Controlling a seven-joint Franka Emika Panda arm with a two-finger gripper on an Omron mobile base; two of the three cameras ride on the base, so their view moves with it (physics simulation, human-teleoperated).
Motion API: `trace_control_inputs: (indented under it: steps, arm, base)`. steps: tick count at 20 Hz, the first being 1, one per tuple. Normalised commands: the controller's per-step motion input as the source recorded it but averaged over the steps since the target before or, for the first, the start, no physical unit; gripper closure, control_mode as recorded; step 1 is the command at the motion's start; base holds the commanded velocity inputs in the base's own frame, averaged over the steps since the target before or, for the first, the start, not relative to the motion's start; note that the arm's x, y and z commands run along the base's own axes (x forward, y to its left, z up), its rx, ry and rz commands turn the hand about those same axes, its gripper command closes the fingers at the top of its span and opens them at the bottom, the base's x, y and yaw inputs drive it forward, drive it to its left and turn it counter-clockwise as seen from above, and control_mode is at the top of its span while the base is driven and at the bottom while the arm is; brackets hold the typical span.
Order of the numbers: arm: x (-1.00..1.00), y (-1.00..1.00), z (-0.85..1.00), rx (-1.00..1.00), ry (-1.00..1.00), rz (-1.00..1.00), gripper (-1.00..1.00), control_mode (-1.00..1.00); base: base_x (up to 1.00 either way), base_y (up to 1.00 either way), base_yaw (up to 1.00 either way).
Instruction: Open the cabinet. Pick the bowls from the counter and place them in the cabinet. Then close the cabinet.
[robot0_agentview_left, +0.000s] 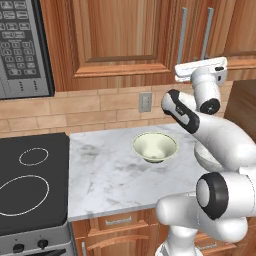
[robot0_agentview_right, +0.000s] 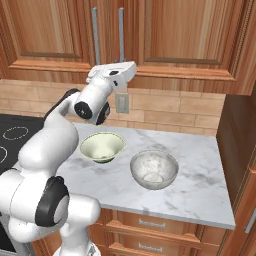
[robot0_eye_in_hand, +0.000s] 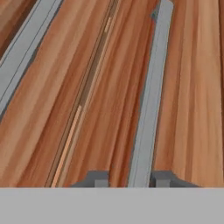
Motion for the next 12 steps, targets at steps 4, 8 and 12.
trace_control_inputs:
  steps: [4,8,12]
  arm:
    - [0.95,-1.0,-0.17,0.2,0.27,0.0,1.0,-1.0]
    - [0.43,-1.0,-0.08,0.29,0.28,-0.03,1.0,-1.0]
    - [-0.04,-1.0,0.0,0.35,0.26,-0.1,1.0,-1.0]
  base:
    - [0.0,0.0,0.0]
    - [0.0,0.0,0.0]
    - [0.0,0.0,0.0]
